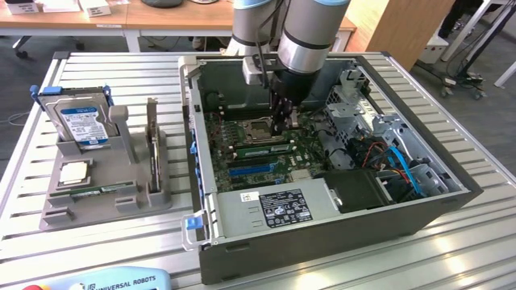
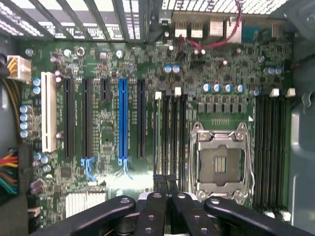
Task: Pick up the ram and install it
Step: 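Press down the ram until it locks into place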
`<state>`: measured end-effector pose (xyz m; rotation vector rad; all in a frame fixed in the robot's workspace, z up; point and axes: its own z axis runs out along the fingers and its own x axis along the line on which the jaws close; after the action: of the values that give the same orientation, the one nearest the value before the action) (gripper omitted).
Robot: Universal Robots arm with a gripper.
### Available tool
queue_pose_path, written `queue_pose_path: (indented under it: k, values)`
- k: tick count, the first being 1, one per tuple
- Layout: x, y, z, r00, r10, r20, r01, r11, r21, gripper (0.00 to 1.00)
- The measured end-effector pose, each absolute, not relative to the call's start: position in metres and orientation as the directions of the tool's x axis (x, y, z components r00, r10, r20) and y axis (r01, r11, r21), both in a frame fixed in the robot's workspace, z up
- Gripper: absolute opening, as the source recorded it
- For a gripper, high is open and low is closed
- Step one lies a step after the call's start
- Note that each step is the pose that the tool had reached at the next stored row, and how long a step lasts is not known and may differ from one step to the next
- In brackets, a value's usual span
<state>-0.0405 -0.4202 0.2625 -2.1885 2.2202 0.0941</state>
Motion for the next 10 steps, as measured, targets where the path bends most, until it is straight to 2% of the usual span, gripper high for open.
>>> queue_pose_path:
  k: [10]
  values:
    - [-0.0398,-0.4202,0.2625,-0.015,-0.998,-0.059,-1.0,0.014,0.027,0.1]
